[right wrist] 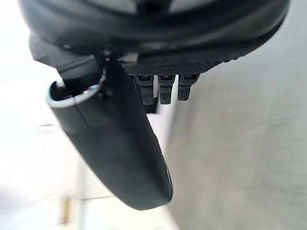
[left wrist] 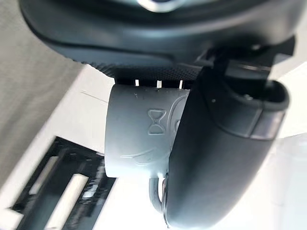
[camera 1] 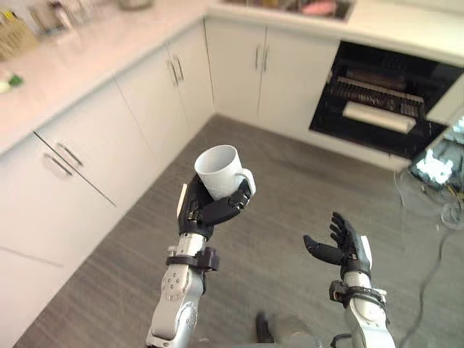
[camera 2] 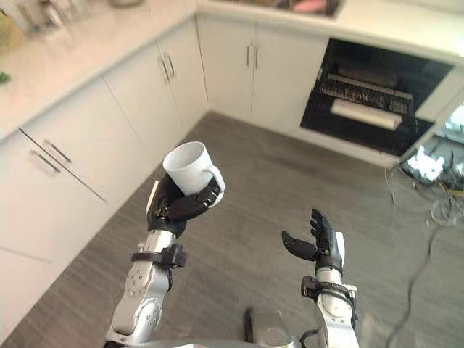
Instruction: Walk over to the sink, pick up the cup, carry it to the dishwasher, place the cup inside the dishwasher, then close the dishwasher door
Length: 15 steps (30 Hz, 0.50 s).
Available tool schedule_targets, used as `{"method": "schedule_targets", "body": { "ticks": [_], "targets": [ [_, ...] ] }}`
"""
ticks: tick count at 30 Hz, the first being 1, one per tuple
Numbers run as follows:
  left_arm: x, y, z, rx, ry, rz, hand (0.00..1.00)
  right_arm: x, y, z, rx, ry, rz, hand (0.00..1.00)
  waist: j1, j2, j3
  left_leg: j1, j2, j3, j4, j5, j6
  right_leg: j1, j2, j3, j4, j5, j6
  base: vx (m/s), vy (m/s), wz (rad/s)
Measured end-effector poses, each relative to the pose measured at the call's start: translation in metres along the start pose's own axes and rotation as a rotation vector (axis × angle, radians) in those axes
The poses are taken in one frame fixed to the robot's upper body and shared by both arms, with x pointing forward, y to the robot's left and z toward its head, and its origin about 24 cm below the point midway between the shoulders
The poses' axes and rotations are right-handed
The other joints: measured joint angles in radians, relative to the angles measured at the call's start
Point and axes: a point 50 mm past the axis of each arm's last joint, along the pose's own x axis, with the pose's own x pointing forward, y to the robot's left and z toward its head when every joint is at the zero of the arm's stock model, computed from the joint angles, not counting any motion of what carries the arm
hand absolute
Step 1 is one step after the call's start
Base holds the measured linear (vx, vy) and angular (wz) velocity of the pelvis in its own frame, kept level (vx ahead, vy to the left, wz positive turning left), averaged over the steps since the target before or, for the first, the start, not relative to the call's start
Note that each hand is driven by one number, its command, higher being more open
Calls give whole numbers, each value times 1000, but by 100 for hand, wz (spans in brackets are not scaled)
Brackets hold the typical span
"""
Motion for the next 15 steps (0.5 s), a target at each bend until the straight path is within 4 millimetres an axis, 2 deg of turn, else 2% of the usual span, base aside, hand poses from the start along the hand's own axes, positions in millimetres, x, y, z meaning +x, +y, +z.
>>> {"method": "schedule_targets", "body": {
  "ticks": [1,2,3,4,5,6,7,8,9,10,11,12,13,14,15],
  "targets": [
    [0,-1,3,1,-14,-7,30,2,4,5,10,-28,7,90,22,-16,6,-70,11,17,-9,-46,18,39,-6,30,-36,-2,2,407,2,-60],
    [1,-1,5,2,-22,-12,30,4,7,9,14,-44,16,90,32,-13,4,-108,9,26,-44,-75,24,63,-16,46,-55,-4,6,491,100,-63],
    [1,-1,6,4,-28,-16,30,8,11,13,18,-62,29,90,46,-30,15,-172,-14,34,-156,-121,25,103,-41,82,-77,-24,24,489,172,-57],
    [0,0,5,5,-23,-14,30,13,13,12,19,-60,34,90,47,-37,19,-204,-63,11,-334,-126,8,146,-78,102,-87,-51,48,591,223,-59],
    [0,0,4,4,-21,-12,30,17,13,11,13,-52,33,90,47,-38,17,-209,-108,-23,-515,-108,-12,164,-105,123,-87,-78,68,395,197,-49],
    [0,0,5,4,-23,-12,30,20,12,10,3,-46,34,90,47,-34,14,-208,-132,-54,-641,-79,-26,173,-118,139,-86,-97,82,524,339,-76],
    [0,1,6,6,-31,-7,30,23,10,2,-16,-10,36,90,56,-28,5,-195,-161,-104,-806,95,-42,196,-144,188,-82,-148,106,663,440,-90],
    [0,4,7,20,-29,0,30,23,12,-9,-18,41,36,90,57,-56,-6,-186,-201,-82,-781,91,14,205,-191,224,-75,-168,112,693,449,-74],
    [0,4,7,20,-32,5,30,22,12,-10,-20,50,37,90,52,-59,-8,-191,-205,-79,-759,77,23,204,-198,231,-71,-166,114,602,359,-32],
    [2,7,10,24,-44,22,30,21,10,-15,-26,69,36,90,40,-62,-7,-224,-208,-72,-657,9,52,193,-212,262,-29,-167,127,612,334,-21],
    [1,12,10,36,-39,43,30,18,10,-20,-25,93,33,90,40,-74,-5,-211,-211,-43,-600,-55,64,176,-221,296,59,-177,150,597,324,-32],
    [0,14,9,43,-33,51,30,17,10,-21,-24,101,33,90,41,-81,-6,-193,-217,-31,-595,-80,68,153,-228,304,133,-173,170,587,276,-46],
    [-1,17,9,66,-21,54,30,17,12,-22,-15,104,35,90,39,-96,-4,-135,-235,-7,-621,-110,79,82,-241,310,325,-133,298,442,179,-35],
    [-1,20,8,92,-8,49,30,16,15,-22,-14,104,41,90,35,-104,-3,-79,-247,4,-658,-121,83,24,-243,315,476,-107,359,528,155,-44],
    [-4,24,6,118,9,54,30,16,19,-21,-7,102,52,90,35,-109,0,16,-256,18,-725,-127,88,-47,-243,282,628,-120,326,390,78,-42]
  ]
}}
